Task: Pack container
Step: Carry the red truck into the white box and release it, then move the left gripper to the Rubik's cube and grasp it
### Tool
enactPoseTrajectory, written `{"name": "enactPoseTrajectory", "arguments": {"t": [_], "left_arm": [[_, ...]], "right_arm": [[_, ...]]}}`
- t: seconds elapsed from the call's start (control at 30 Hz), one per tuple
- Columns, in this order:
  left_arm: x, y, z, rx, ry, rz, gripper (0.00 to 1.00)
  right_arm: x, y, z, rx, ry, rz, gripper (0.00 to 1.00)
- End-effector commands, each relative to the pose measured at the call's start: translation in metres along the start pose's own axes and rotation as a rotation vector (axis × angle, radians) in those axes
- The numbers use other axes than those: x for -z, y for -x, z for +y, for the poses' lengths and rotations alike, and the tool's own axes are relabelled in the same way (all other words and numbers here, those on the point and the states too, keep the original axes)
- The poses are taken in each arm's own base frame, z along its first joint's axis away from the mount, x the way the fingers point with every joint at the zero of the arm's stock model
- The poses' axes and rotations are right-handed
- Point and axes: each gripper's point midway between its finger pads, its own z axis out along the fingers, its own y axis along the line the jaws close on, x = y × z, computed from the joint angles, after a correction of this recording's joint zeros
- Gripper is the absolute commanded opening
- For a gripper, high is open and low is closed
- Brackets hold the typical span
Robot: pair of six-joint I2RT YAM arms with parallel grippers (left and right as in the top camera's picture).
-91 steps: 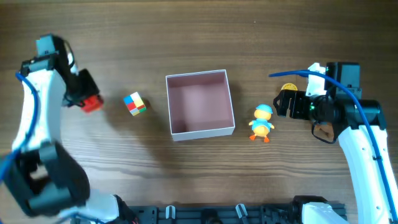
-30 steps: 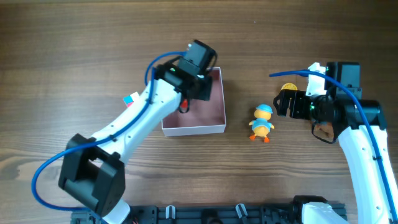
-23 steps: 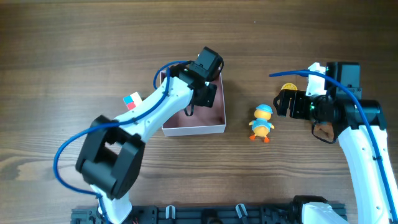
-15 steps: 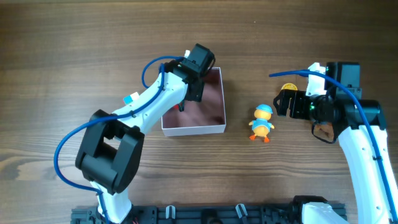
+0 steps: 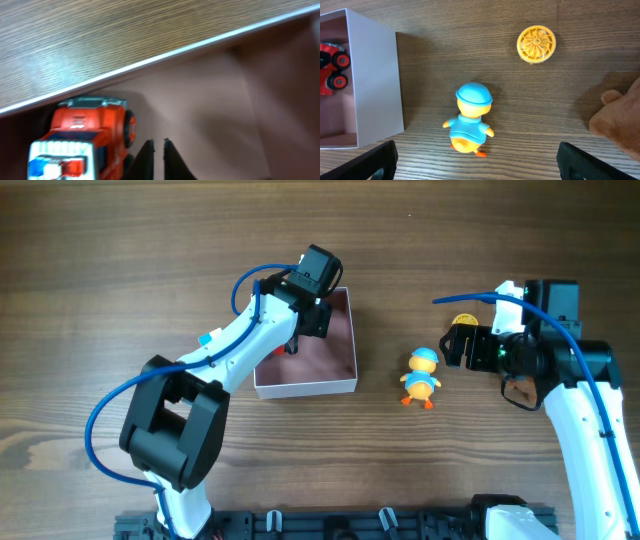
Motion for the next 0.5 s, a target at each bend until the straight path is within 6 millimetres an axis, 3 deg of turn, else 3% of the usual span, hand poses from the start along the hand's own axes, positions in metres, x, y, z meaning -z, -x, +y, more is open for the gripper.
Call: {"name": "enactPoseTrajectory", "arguments": {"t": [0.0,0.17,0.47], "left_arm": [[-0.001,0.002,-0.007,-0.018,-0.049,0.001,0.04],[-0.019,-0.007,-0.004,-0.02,-0.029,0.044,0.04],[-0.023,0.004,0.055,-0.024,0.144,0.021,0.04]], "right_arm": [[0.001,0.003,0.001,0.0,-0.003,-0.003,1.0],[0.001,0.002,0.001,-0.001,-0.003,0.002,1.0],[0.001,0.002,0.001,-0.001,-0.003,0.002,1.0]]}}
